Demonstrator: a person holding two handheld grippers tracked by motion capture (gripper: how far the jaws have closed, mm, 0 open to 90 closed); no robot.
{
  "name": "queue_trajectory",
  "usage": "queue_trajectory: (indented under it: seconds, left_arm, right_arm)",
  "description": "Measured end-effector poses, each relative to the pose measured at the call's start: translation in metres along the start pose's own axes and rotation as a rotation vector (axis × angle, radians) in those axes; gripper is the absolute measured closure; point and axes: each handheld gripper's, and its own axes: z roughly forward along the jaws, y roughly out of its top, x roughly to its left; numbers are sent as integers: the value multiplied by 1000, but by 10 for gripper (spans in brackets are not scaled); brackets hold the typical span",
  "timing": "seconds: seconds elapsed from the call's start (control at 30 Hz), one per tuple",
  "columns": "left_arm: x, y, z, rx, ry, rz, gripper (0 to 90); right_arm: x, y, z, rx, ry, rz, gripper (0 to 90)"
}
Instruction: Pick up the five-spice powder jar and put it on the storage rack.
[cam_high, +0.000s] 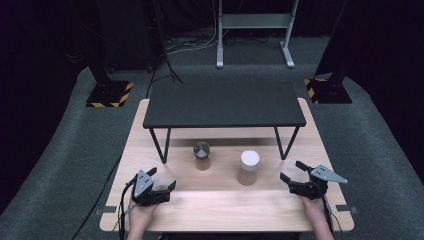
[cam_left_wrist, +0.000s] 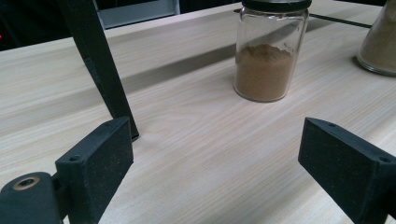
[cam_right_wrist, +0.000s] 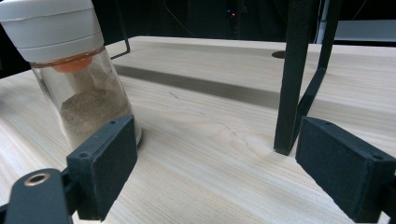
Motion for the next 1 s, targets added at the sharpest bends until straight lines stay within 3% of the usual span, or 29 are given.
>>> queue_trajectory:
  seconds: [1.0]
  left_arm:
    - [3, -2, -1, -13, -7, -11, 89]
  right_arm:
    - [3, -1, 0, -4, -13, -4, 99]
